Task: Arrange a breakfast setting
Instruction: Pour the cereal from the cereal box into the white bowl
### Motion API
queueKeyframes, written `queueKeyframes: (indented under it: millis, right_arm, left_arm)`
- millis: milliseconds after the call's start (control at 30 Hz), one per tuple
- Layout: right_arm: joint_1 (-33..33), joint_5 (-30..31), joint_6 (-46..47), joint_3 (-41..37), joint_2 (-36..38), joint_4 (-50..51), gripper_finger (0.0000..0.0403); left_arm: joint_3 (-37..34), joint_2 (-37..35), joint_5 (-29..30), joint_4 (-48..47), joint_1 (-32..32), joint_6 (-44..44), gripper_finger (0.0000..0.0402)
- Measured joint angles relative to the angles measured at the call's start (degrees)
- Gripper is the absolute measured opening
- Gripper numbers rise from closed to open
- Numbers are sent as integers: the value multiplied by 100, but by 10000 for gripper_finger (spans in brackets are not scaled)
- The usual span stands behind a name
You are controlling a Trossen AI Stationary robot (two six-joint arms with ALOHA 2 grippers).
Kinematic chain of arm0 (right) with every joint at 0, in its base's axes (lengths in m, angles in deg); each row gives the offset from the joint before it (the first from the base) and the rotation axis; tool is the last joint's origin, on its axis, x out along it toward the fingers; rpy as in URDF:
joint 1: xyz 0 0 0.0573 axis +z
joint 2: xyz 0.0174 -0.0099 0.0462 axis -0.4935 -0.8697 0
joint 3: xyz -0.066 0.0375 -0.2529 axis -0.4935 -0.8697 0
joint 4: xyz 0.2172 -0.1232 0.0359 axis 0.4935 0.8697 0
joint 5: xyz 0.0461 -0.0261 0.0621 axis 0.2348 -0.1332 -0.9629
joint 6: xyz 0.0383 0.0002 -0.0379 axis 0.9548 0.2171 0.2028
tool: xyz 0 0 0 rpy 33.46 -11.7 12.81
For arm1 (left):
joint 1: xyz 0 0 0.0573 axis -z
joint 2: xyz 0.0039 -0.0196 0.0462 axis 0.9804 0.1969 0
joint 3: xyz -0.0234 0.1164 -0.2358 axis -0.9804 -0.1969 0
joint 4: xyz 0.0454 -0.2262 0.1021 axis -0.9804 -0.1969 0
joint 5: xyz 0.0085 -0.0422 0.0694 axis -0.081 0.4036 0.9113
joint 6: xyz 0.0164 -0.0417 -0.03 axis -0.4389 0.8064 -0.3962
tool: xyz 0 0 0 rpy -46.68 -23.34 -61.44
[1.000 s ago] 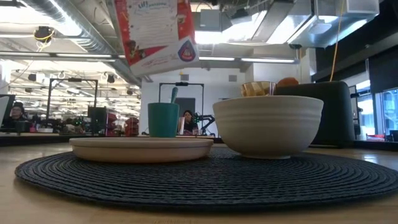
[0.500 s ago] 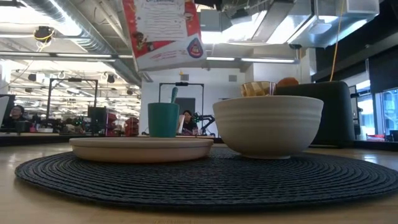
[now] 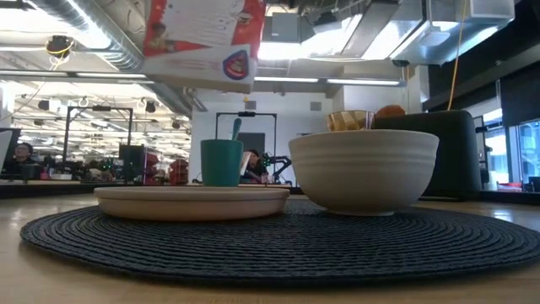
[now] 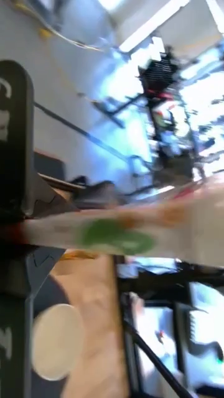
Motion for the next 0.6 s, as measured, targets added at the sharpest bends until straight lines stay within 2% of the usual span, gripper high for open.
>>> queueKeyframes:
  millis: [133, 200, 300, 400, 433, 600]
  right_arm:
    - [137, 106, 53, -8, -102, -55, 334]
    - [166, 101, 70, 0, -89, -150, 310]
    - [205, 64, 159, 3, -83, -202, 224]
    - [199, -92, 173, 7, -70, -226, 76]
    - [194, -113, 207, 14, -63, -233, 41]
    - [114, -282, 610, -6, 68, -290, 8]
  left_arm:
    - [0, 69, -307, 534, 0, 34, 0]
    - [0, 107, -407, 721, 0, 108, 0]
    - [0, 182, -504, 948, 31, 236, 0]
    - [0, 270, -436, 1197, 146, 356, 0]
    - [0, 312, -358, 1277, 187, 476, 0]
    - [20, 423, 350, 1319, 320, 1334, 25]
